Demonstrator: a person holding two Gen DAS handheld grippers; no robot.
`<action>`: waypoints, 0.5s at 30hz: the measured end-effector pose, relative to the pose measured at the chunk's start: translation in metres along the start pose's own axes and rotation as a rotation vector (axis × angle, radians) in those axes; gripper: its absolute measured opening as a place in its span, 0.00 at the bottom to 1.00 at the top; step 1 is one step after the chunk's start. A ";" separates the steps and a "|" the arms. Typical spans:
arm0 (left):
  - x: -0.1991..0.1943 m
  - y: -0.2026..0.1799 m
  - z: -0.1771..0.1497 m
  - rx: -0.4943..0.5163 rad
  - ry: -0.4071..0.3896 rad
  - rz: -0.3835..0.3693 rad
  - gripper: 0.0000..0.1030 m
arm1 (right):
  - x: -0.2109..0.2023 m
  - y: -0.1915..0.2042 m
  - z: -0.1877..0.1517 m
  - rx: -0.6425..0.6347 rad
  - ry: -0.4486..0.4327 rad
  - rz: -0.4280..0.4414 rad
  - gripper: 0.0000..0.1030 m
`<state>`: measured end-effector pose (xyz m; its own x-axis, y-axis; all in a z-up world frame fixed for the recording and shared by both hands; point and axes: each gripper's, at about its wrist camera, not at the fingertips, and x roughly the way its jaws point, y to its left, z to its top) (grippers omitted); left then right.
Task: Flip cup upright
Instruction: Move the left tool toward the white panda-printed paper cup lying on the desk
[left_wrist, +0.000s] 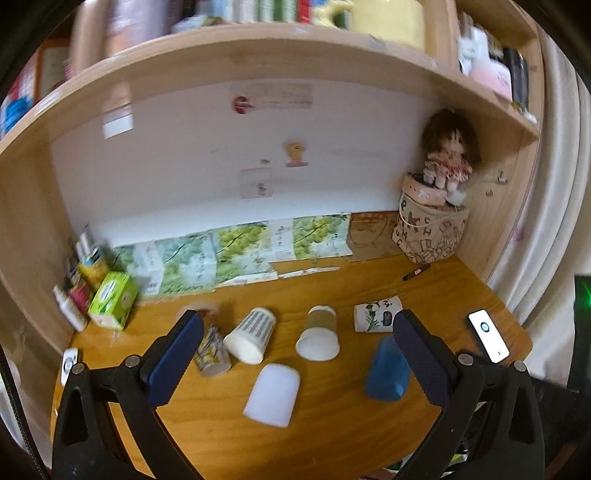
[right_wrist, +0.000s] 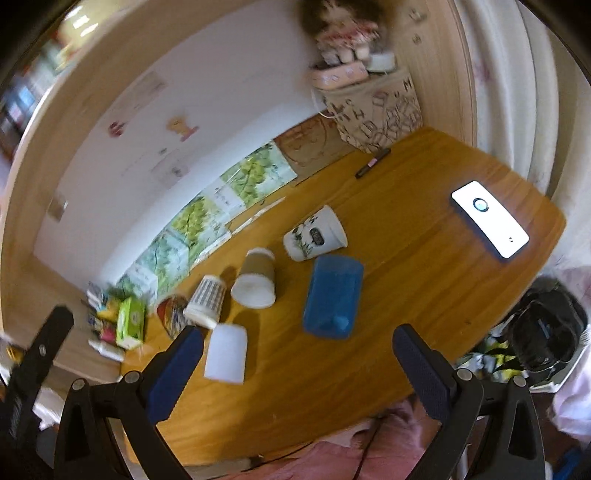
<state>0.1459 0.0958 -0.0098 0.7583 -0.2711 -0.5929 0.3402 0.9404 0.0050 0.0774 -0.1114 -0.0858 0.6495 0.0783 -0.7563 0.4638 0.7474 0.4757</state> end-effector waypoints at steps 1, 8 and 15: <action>0.009 -0.007 0.006 0.026 0.005 -0.001 0.99 | 0.005 -0.004 0.007 0.012 0.005 0.005 1.00; 0.058 -0.046 0.028 0.179 0.079 -0.050 0.99 | 0.050 -0.041 0.055 0.135 0.083 0.039 1.00; 0.099 -0.082 0.039 0.353 0.155 -0.087 0.99 | 0.088 -0.070 0.080 0.252 0.170 0.083 1.00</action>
<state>0.2148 -0.0159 -0.0377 0.6343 -0.2868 -0.7179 0.5900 0.7796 0.2099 0.1505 -0.2092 -0.1496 0.5910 0.2575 -0.7645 0.5619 0.5486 0.6191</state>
